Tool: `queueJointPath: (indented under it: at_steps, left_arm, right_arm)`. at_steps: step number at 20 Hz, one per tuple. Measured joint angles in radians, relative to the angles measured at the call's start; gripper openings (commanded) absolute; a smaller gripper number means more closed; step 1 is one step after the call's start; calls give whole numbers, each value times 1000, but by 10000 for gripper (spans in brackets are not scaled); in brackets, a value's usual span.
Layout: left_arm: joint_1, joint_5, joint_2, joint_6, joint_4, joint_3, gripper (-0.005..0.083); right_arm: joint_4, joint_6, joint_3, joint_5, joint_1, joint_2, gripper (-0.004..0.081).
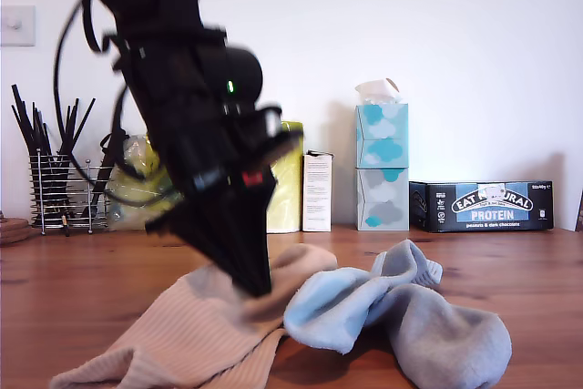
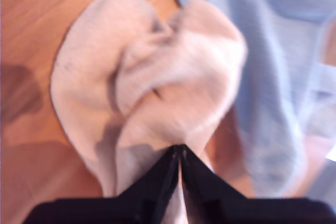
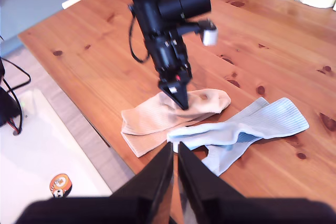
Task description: Pair up the socks based on colour and pattern, by placing each sock on top of its pair
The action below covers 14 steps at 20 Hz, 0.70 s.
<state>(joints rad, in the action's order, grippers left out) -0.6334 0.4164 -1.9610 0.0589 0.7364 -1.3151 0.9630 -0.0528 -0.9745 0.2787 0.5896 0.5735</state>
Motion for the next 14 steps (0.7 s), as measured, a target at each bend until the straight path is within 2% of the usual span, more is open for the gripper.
queueJointPath:
  at_steps: [5, 7, 11, 14]
  left_arm:
    - [1, -59, -11, -2, -109, 6, -19]
    - [1, -68, -17, 10, -126, 6, -19]
    - [1, -153, -29, -15, -136, 1, -19]
    - [21, -164, -29, -18, -139, 0, -19]
  right_arm:
    - [-21, 4, 0, 0, 0, 0, -12]
    - [-26, 8, 0, 0, 0, 0, -12]
    - [-27, 26, 0, 0, 0, 0, -12]
    - [-26, 26, 0, 0, 0, 4, -12]
